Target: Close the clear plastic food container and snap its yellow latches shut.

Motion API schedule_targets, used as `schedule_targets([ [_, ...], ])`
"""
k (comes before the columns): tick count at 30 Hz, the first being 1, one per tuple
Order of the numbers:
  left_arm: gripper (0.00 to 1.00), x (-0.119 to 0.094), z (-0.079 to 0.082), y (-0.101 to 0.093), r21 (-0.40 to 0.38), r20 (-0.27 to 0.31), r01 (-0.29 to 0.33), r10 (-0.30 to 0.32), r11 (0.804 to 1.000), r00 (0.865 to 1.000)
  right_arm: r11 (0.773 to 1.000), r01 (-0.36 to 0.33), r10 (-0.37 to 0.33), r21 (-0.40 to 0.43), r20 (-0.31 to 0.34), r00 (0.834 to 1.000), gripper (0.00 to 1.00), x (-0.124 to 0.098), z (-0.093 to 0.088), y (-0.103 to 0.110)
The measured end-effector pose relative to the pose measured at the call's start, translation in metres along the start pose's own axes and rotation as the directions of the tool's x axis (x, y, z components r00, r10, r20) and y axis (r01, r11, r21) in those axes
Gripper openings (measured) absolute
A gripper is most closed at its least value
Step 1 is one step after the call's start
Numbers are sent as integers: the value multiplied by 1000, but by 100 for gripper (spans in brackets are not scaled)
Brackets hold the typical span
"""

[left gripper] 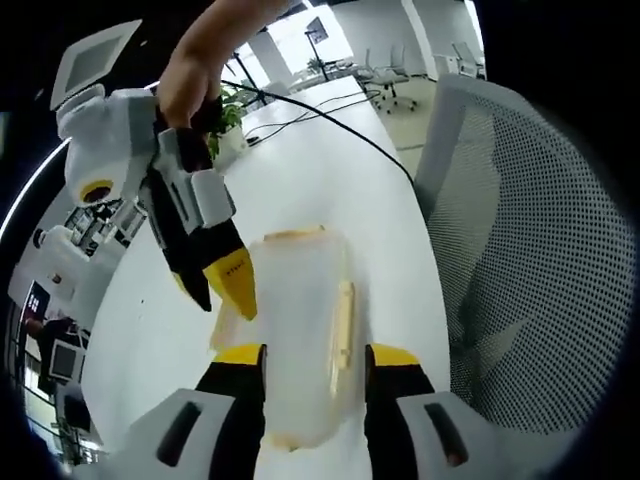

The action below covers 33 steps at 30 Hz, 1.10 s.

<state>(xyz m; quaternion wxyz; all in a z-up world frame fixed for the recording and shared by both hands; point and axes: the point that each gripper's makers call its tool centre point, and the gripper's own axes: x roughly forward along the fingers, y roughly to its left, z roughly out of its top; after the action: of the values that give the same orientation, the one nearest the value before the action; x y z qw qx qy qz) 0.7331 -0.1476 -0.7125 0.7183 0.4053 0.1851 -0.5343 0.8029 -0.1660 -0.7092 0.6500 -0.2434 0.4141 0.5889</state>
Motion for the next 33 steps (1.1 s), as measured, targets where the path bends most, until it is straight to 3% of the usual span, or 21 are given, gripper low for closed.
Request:
schedule_targets([
  [13, 40, -15, -14, 18, -181, 6, -53, 55, 982, 998, 997, 80, -80, 1, 43, 996, 44, -20, -20, 9],
  [25, 46, -23, -27, 24, -374, 22, -71, 85, 925, 996, 988, 153, -155, 30, 84, 984, 48, -29, -40, 23],
  [33, 47, -23, -38, 22, -424, 8, -91, 104, 901, 995, 972, 227, -232, 52, 109, 967, 53, -30, -55, 32],
])
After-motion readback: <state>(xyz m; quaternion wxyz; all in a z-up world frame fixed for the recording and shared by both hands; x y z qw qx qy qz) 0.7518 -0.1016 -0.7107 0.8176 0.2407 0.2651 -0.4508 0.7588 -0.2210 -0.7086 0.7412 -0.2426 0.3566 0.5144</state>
